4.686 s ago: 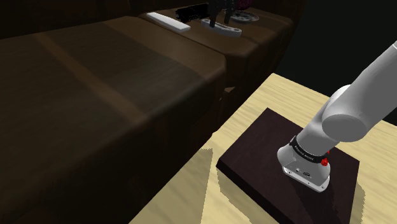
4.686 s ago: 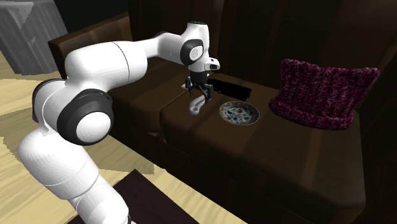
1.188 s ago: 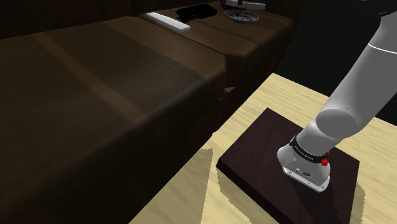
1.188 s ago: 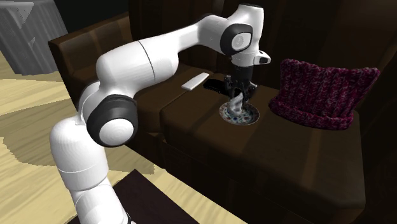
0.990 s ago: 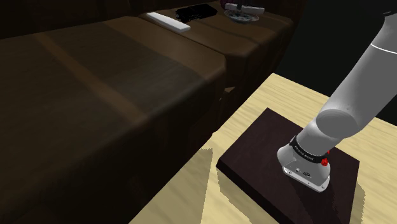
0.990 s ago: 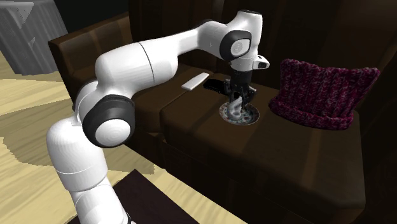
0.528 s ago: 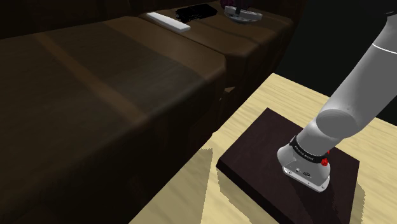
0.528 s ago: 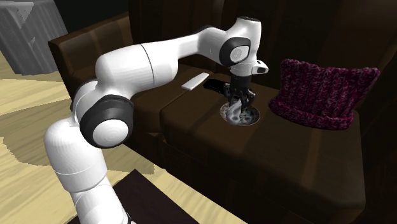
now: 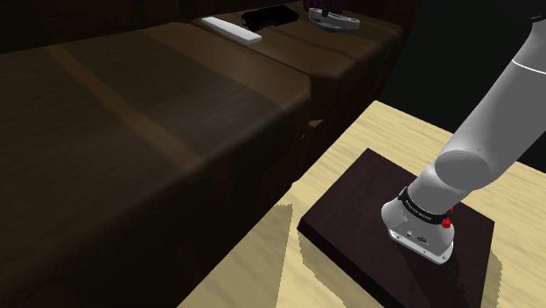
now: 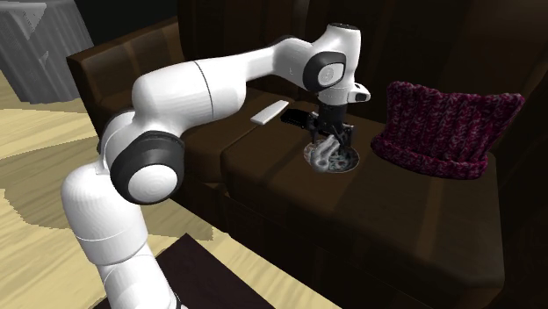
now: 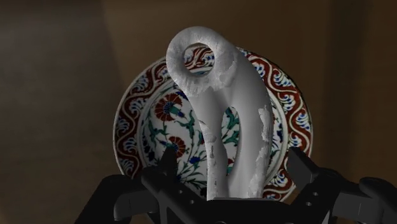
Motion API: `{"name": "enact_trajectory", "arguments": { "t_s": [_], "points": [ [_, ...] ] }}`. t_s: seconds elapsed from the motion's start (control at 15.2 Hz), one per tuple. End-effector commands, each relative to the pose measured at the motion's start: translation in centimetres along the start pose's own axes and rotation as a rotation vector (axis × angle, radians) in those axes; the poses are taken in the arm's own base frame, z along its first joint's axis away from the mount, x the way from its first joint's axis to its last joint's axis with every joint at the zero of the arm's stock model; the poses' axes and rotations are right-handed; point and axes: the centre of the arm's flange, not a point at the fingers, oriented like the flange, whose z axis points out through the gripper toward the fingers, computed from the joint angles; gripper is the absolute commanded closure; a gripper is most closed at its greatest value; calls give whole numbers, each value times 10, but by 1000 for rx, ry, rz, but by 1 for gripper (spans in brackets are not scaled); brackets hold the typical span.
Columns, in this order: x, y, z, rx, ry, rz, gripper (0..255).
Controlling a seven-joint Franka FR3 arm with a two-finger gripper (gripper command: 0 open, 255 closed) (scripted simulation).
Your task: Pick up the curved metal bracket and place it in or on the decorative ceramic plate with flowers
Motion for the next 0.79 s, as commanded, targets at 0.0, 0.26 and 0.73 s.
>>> {"name": "enact_trajectory", "arguments": {
  "t_s": [0.0, 0.26, 0.73],
  "points": [
    [0, 0, 0, 0, 0, 0, 0],
    [0, 0, -50, 0, 0, 0, 0],
    [0, 0, -50, 0, 0, 0, 0]
  ]
}}
